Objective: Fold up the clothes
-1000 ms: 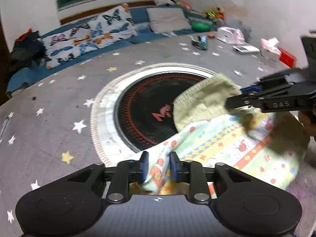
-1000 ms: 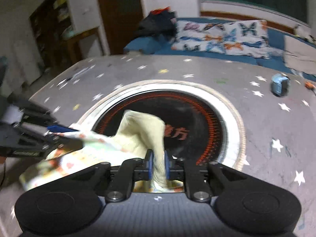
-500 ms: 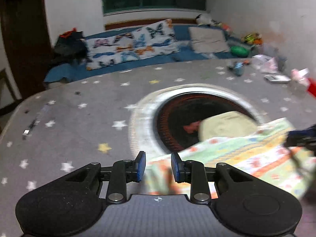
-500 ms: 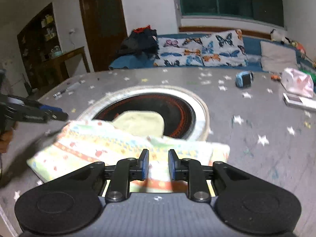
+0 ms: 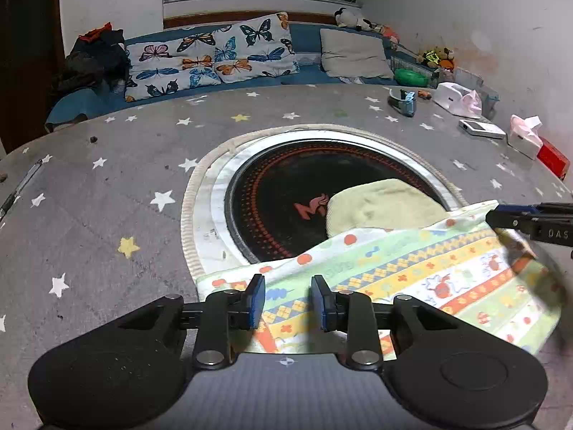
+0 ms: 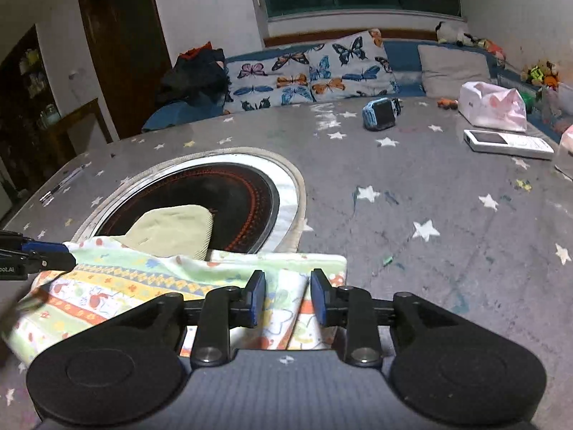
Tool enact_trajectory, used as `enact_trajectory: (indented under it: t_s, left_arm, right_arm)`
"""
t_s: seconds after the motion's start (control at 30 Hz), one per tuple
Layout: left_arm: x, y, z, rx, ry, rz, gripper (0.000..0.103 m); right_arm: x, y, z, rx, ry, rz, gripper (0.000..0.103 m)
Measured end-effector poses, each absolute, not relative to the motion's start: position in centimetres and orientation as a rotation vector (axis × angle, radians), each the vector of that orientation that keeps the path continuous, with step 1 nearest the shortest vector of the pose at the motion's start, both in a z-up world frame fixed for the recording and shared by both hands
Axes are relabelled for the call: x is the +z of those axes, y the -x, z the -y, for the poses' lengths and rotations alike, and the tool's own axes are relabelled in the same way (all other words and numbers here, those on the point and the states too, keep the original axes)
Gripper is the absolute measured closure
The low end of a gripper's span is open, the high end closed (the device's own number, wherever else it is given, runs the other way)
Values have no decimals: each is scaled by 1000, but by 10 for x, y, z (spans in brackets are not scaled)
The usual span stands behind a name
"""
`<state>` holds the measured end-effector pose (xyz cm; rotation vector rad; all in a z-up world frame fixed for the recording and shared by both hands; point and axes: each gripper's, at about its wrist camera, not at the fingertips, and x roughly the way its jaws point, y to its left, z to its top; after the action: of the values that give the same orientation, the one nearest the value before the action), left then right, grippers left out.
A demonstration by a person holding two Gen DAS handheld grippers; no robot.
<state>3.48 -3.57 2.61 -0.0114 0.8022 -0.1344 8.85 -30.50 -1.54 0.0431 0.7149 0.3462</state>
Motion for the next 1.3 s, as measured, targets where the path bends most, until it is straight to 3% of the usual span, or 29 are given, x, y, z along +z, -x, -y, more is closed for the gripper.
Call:
enact_trajectory:
  t_s: [0.3, 0.37, 0.53, 0.77, 1.1, 1.2, 1.3]
  left_arm:
    - [33, -32, 47, -134, -16, -785, 72]
    - [36, -33, 54, -150, -5, -779, 67]
    - [31, -42, 71, -175, -23, -792, 65]
    - [25, -45, 69, -145, -12, -794, 62]
    - [39, -7, 88, -205, -75, -742, 59]
    - [39, 9, 94, -232, -96, -746, 59]
    - [36, 24, 94, -226, -121, -746, 59]
  right_arm:
    - [0, -80, 284, 348, 47, -636, 77]
    - [3, -77, 270, 406, 76, -630, 77]
    - [-12, -86, 238, 464, 121, -689, 78]
    - [-18, -102, 246, 402, 8, -702, 74]
    - [2, -56, 234, 519, 81, -654, 74]
    - [3, -39, 219, 594, 112, -665, 67]
    - [0, -19, 208, 639, 155, -668, 66]
